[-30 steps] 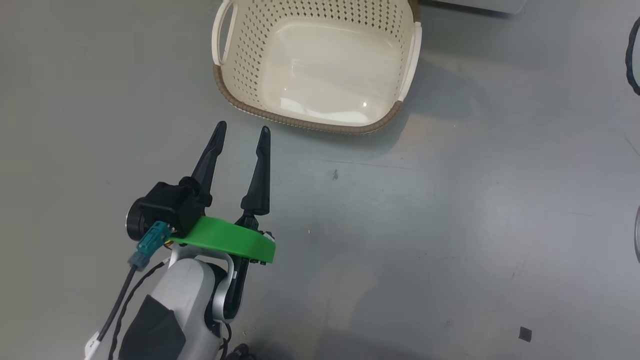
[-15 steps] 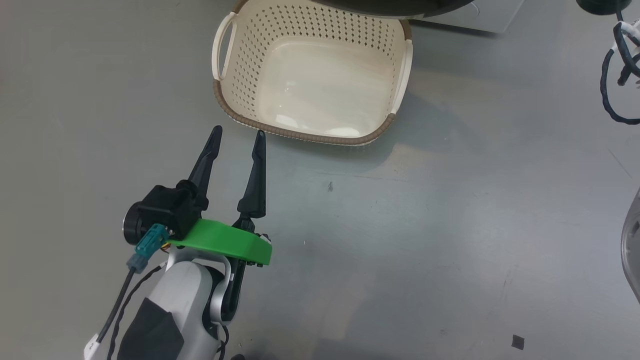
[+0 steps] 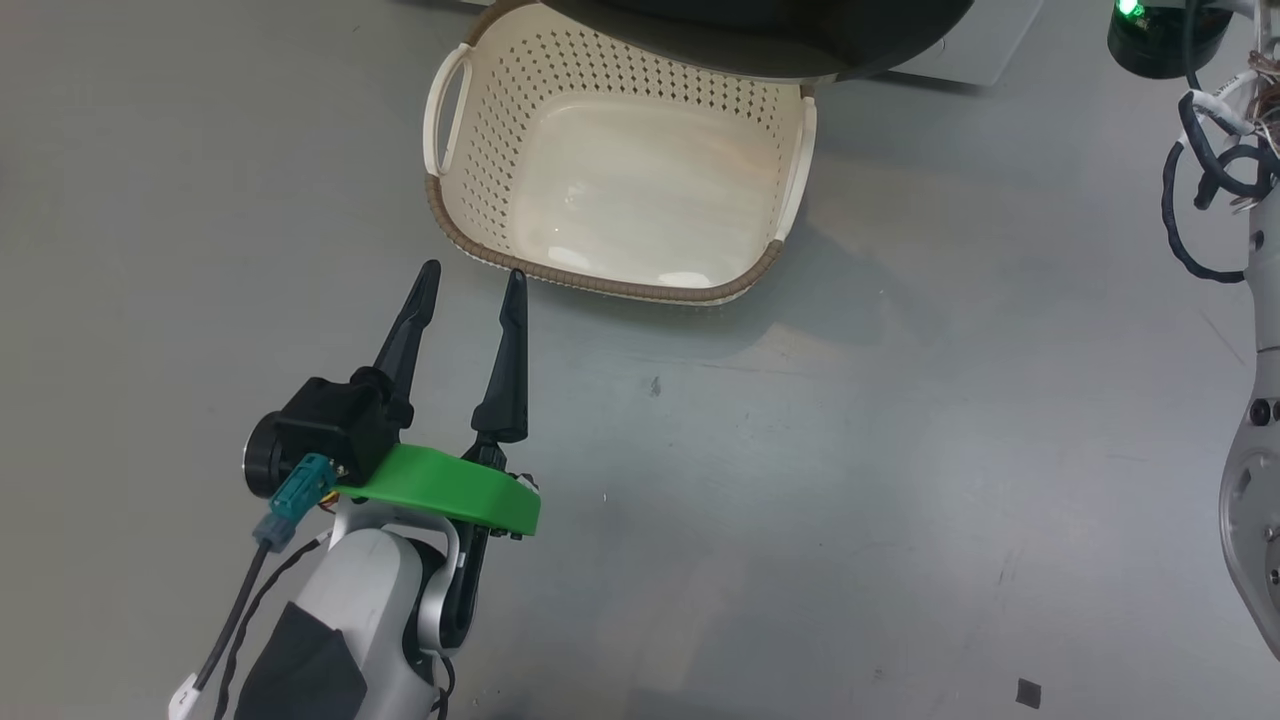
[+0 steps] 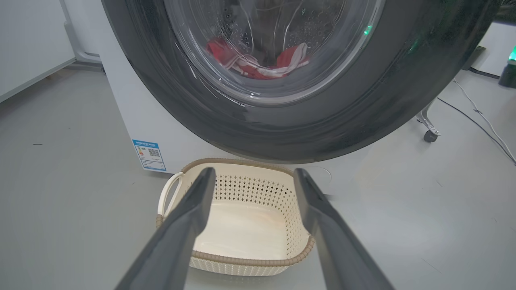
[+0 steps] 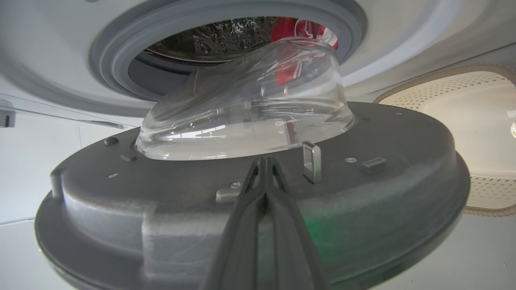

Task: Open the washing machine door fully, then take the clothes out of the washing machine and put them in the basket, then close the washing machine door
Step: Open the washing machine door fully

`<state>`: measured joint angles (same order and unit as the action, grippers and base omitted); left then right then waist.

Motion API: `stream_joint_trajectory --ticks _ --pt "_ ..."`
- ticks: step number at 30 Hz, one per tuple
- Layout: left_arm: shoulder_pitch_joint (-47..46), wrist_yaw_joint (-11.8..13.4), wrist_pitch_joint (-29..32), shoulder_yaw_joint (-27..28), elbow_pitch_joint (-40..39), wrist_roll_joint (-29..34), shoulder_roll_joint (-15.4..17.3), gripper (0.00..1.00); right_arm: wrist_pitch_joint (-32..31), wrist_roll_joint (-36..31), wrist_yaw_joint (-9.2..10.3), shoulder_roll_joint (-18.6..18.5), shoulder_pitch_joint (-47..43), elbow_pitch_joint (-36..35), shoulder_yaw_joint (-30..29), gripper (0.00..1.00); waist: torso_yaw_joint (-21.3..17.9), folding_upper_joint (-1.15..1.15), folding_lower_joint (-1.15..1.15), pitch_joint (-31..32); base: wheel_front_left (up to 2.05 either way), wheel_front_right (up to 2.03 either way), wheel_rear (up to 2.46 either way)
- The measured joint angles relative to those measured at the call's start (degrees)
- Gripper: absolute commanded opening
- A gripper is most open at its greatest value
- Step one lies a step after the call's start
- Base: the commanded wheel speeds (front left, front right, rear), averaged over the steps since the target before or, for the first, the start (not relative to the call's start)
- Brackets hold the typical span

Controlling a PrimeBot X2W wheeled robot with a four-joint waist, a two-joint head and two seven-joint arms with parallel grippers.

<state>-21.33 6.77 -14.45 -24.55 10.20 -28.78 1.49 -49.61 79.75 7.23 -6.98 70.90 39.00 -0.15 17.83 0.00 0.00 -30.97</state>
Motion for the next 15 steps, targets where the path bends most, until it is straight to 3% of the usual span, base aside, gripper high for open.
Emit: stream_joint_trajectory --ticks 8,15 --pt "0.2 0.0 0.0 0.19 0.08 0.07 0.0 1.0 2.16 -0.24 -0.11 0.02 -0.16 -1.33 -0.65 0.0 -0.25 0.0 0.0 0.41 0.0 0.0 0.0" --pt "0.25 0.0 0.0 0.56 0.62 0.15 0.01 1.0 7.09 -5.88 -6.8 -2.35 -3.09 -2.9 1.38 0.0 -0.54 0.0 0.0 1.92 0.0 0.0 0.0"
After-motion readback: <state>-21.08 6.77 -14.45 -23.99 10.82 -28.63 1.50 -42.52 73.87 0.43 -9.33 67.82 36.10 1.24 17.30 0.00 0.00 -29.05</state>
